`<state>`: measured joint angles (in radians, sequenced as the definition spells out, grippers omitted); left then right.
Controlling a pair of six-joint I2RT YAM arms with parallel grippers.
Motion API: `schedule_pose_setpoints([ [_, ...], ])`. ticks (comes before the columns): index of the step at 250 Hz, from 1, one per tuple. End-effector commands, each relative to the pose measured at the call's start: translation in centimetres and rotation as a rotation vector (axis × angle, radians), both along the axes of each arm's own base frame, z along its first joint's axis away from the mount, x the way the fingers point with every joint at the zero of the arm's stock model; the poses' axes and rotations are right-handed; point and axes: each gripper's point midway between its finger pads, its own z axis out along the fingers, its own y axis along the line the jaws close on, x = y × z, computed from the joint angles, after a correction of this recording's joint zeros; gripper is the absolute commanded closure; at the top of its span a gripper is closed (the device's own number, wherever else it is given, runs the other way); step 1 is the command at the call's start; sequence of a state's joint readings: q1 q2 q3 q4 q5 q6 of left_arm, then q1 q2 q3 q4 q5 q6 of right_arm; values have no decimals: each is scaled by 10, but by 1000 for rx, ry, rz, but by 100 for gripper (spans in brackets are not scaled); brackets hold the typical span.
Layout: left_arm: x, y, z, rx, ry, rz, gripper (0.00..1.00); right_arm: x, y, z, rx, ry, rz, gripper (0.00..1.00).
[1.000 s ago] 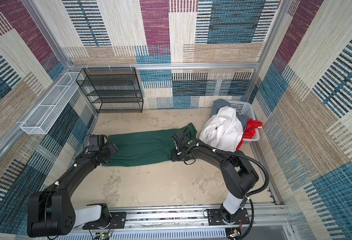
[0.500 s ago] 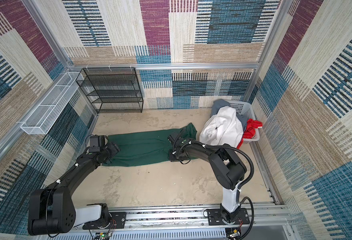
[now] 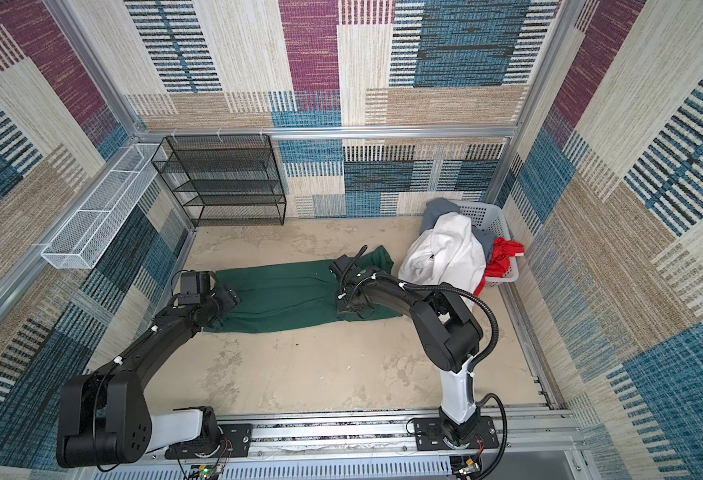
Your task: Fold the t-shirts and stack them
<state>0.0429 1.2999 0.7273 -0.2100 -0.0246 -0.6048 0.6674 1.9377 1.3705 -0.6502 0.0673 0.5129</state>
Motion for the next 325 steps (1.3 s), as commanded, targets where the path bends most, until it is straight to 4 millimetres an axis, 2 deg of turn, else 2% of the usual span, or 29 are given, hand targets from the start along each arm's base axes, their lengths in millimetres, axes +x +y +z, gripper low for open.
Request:
schedule_pose_setpoints([
  [1, 0, 5, 2, 40, -15, -3, 19, 16, -8, 4, -87, -51, -7, 100],
  [28, 0, 6, 5, 49, -24, 2, 19, 37, -13, 8, -185, -96, -19, 100],
  [43, 1, 6, 8, 47, -32, 1, 19, 45, -14, 3, -235, -96, 2, 100],
  [64, 1, 5, 9, 44, -36, 0, 19, 63, -7, 7, -261, -124, 26, 100],
  [120, 2, 5, 6, 39, -27, -3, 19, 92, -8, 8, -399, -176, 50, 100],
  [214, 4, 2, -1, 25, 6, -17, 19, 109, 7, 11, -471, -255, 173, 98],
  [272, 3, 1, -4, 19, 20, -19, 19, 113, 29, 31, -449, -344, 251, 99],
  [325, 2, 0, -5, 18, 24, -20, 19, 117, 37, 27, -448, -349, 271, 97],
])
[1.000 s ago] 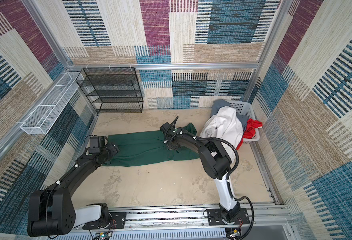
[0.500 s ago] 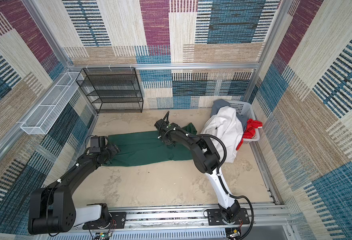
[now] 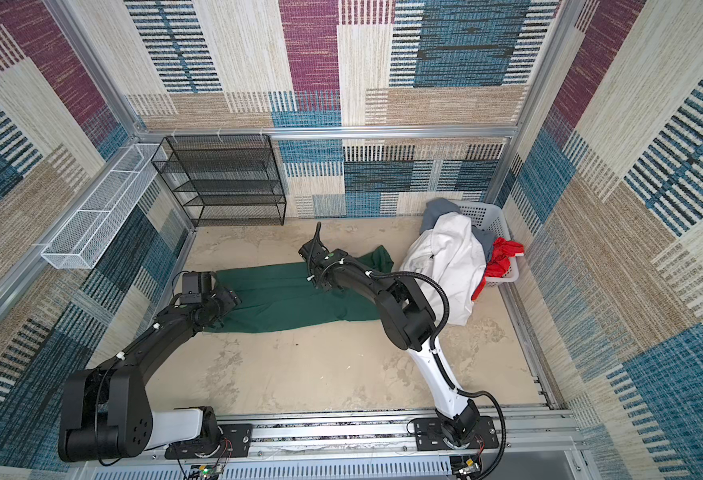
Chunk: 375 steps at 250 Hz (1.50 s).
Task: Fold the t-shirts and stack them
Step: 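Press down the middle of the folded strip with the right gripper, then move the right gripper back to the strip end near the basket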
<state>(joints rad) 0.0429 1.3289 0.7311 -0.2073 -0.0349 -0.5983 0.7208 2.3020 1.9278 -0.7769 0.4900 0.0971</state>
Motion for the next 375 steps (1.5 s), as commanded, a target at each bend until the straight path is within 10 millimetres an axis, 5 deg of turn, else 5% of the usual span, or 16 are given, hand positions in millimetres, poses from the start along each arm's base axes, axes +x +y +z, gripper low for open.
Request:
schedule_pose_setpoints([
  [1, 1, -1, 3, 7, 1, -22, 19, 11, 5, 5, 2, -43, 13, 97],
  [68, 1, -3, -3, 7, 15, -42, 19, 45, 2, 7, 29, -37, -57, 76],
  [99, -3, 1, -7, 32, 26, -27, 18, 59, -16, 26, 65, -57, -152, 22],
  [125, -6, 8, -7, 64, 39, -10, 17, 60, -24, 46, 119, -75, -178, 1],
  [252, -17, 23, -15, 102, 92, 80, 19, -12, -57, 103, 471, -66, -169, 1],
  [336, -2, 28, -29, 98, 169, 108, 30, -30, -89, 78, 560, -30, -191, 1],
  [375, 12, 32, -27, 118, 191, 101, 47, -35, -95, 71, 563, -20, -197, 1],
])
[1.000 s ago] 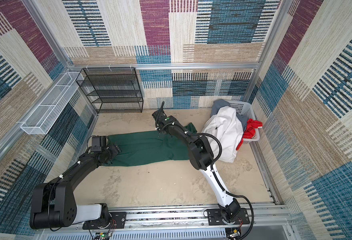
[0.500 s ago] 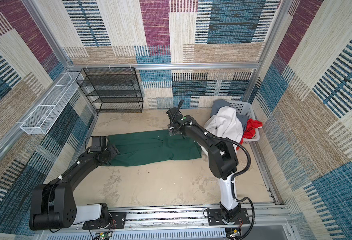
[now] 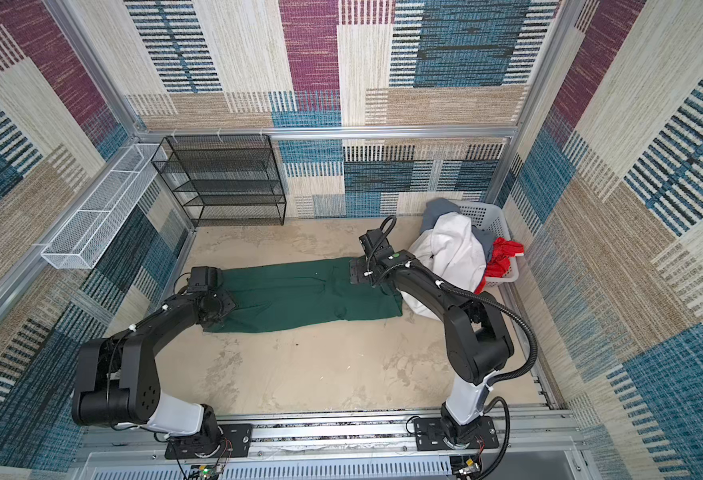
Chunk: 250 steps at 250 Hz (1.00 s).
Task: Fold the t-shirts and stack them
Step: 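Grasp both ends of the green strip, left and right grippers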
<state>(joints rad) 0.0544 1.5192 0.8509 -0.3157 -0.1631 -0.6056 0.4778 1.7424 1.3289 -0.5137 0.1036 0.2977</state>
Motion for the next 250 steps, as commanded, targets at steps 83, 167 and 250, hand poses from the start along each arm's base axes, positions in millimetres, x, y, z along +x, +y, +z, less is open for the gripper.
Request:
schedule_pose_setpoints([
  [83, 14, 4, 4, 20, 42, -6, 53, 1, -12, 4, 31, -38, -24, 1],
  [167, -27, 2, 30, 13, -37, 32, 41, 5, -5, 16, 64, -61, -1, 2],
  [250, -7, -12, -1, -91, 32, 33, 39, -1, -2, 22, 114, -78, 0, 1],
])
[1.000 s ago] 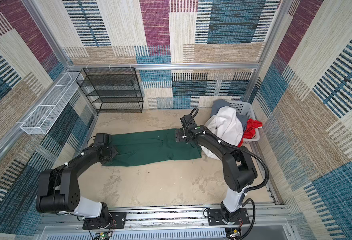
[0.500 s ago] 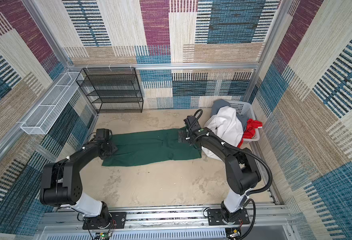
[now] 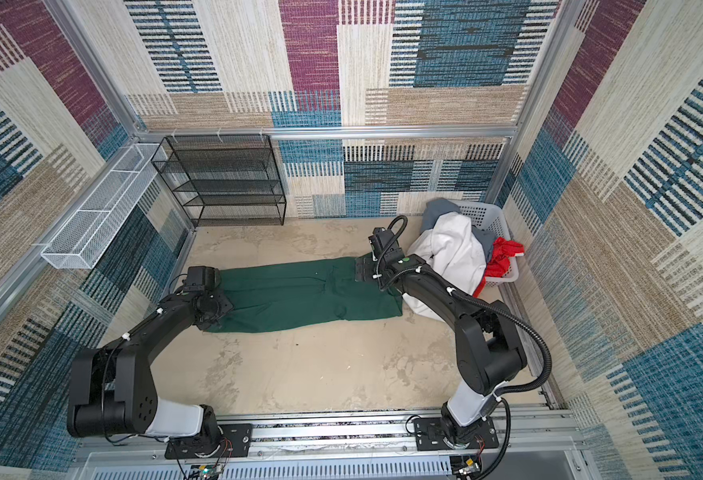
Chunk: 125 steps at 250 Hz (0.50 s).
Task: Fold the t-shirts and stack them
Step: 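Grasp both ends of the green strip, left and right grippers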
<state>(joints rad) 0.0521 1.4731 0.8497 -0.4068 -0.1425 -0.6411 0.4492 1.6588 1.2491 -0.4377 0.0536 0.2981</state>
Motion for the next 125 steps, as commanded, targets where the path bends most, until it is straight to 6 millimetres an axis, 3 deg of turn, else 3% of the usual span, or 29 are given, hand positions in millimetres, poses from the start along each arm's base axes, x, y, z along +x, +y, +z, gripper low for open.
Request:
schedule_pose_setpoints([
  [1, 10, -7, -6, -54, -6, 15, 39, 3, 5, 6, 44, -25, -3, 2],
  [51, 16, -2, -14, -40, 10, 33, 41, 4, 7, 3, 38, -10, 4, 2],
  [125, 24, 4, -23, -4, 42, 29, 60, 5, 4, -1, 16, -4, 2, 1],
])
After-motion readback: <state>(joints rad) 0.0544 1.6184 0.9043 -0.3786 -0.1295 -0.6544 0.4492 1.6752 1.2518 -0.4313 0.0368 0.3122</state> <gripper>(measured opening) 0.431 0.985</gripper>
